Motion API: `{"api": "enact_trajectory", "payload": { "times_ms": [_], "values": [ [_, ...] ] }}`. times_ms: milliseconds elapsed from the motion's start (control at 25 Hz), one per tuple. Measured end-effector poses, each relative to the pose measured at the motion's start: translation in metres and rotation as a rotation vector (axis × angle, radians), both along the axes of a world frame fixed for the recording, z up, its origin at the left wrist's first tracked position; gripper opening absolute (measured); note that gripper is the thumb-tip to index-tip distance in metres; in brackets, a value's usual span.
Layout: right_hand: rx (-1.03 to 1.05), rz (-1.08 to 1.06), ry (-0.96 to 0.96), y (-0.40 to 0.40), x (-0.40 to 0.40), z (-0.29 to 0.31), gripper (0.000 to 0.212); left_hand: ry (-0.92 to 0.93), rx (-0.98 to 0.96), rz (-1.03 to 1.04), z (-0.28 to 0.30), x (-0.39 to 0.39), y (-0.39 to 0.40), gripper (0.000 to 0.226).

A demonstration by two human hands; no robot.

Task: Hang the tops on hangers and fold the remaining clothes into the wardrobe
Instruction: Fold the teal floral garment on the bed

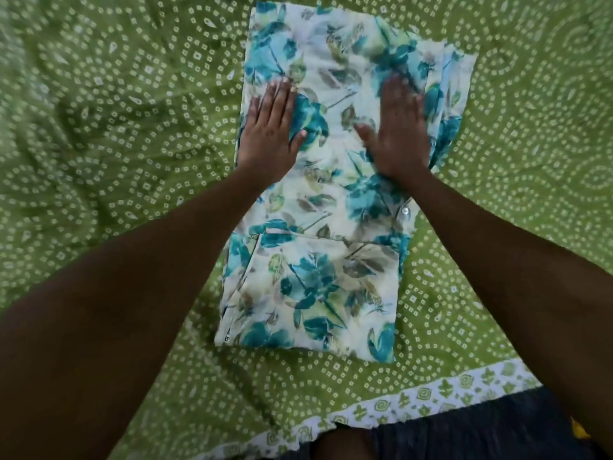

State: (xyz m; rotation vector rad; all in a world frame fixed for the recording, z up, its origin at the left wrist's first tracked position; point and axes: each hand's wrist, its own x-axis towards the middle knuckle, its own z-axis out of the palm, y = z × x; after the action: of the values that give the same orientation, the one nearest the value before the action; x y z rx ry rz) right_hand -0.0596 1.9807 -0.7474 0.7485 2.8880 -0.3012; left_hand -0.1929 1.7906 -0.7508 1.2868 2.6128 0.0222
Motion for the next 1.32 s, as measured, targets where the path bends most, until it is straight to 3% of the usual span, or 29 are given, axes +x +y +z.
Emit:
{"api": "enact_trajectory", "payload": {
  "times_ms": [120, 240, 320, 400, 520, 640, 680, 760, 880, 1000, 1040, 1120, 1200, 1320],
  "values": [
    [-0.053, -0.201, 0.008, 0.002, -0.006, 0.017, 0.075, -0.137, 0.018, -0.034, 0.007, 0.013, -0.007, 0.064],
    [-0.285, 0.067, 0.104, -0.045, 0.041, 0.038, 0.060, -0.228, 0.194, -0.298, 0.019, 0.041, -0.048, 0.052],
    [-0.406, 0.315, 0.062, -0.081, 0.114, 0.039, 0.054, -0.191, 0.243, -0.612, 0.019, 0.058, -0.089, 0.053],
    [-0.422, 0.493, 0.069, -0.102, 0.187, 0.034, 0.048, -0.226, 0.241, -0.800, 0.015, 0.069, -0.125, 0.054],
    [-0.283, 0.595, -0.006, -0.105, 0.243, 0.016, 0.073, -0.297, 0.200, -0.832, 0.012, 0.072, -0.149, 0.055],
    [-0.229, 0.677, 0.010, -0.103, 0.236, 0.017, 0.061, -0.437, 0.216, -0.632, 0.015, 0.072, -0.143, 0.048],
    [-0.252, 0.624, 0.047, -0.104, 0.227, 0.018, 0.053, -0.515, 0.219, -0.504, 0.023, 0.072, -0.137, 0.045],
    [-0.492, 0.256, 0.124, -0.103, 0.199, 0.031, 0.036, -0.688, 0.173, -0.214, 0.044, 0.068, -0.117, 0.039],
    [-1.151, -0.503, 0.137, -0.093, 0.152, 0.059, 0.014, -1.105, 0.100, 0.148, 0.055, 0.048, -0.099, 0.027],
    [-1.217, -1.046, 0.416, -0.084, 0.121, 0.060, 0.009, -1.548, 0.342, 0.626, 0.062, 0.030, -0.096, 0.034],
    [-1.201, -1.183, 0.512, -0.081, 0.116, 0.060, 0.006, -1.605, 0.442, 0.746, 0.059, 0.024, -0.096, 0.044],
    [-1.168, -1.278, 0.635, -0.081, 0.113, 0.057, 0.007, -1.558, 0.398, 0.866, 0.049, 0.017, -0.095, 0.068],
    [-1.182, -1.202, 0.635, -0.083, 0.117, 0.054, 0.004, -1.370, 0.273, 0.850, 0.047, 0.025, -0.092, 0.088],
    [-1.118, -1.062, 0.645, -0.086, 0.120, 0.049, 0.022, -0.972, 0.196, 0.750, 0.054, 0.051, -0.077, 0.061]
  ]
}}
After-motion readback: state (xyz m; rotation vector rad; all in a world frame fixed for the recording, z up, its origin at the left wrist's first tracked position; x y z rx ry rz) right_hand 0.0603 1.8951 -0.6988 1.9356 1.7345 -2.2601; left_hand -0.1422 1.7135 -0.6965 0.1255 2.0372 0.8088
